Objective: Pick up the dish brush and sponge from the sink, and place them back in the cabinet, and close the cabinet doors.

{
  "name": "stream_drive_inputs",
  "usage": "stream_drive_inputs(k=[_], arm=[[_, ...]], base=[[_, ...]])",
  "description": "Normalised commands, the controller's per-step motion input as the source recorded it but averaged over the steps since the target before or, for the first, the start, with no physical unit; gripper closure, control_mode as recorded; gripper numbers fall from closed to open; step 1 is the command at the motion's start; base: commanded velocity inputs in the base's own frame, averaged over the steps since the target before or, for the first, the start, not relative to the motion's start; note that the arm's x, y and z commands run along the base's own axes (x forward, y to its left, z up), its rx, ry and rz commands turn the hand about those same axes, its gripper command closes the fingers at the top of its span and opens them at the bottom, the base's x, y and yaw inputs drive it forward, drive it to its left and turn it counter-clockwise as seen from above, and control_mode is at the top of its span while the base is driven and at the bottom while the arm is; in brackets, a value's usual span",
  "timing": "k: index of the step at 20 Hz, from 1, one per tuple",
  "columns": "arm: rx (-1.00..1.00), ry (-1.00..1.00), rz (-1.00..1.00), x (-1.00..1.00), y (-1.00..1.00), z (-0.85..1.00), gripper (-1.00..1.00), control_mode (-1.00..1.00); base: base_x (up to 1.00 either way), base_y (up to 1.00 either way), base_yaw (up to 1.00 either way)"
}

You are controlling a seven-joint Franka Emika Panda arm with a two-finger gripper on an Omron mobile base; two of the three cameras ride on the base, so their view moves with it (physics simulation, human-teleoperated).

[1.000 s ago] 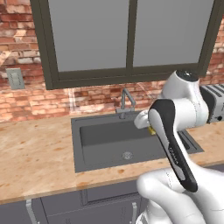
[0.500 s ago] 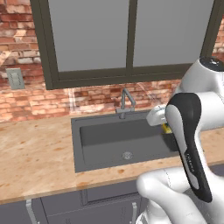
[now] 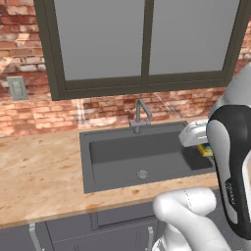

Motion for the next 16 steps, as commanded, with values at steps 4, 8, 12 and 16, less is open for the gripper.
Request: stream_drive_inputs(k=[4, 8, 12, 16], arm=[[0.00, 0.00, 0.00, -0.14, 0.00, 0.00, 1.00, 1.00], [0.00, 0.00, 0.00, 0.00, 0.00, 0.00, 1.00, 1.00], [0.00, 0.00, 0.00, 0.00, 0.00, 0.00, 1.00, 1.00], [0.00, 0.00, 0.00, 0.00, 0.00, 0.00, 1.00, 1.00]], base=[[-0.47, 0.00, 0.01], [-0.62, 0.00, 0.19], [-0.41, 0.00, 0.39], [-0.12, 0.00, 0.55]])
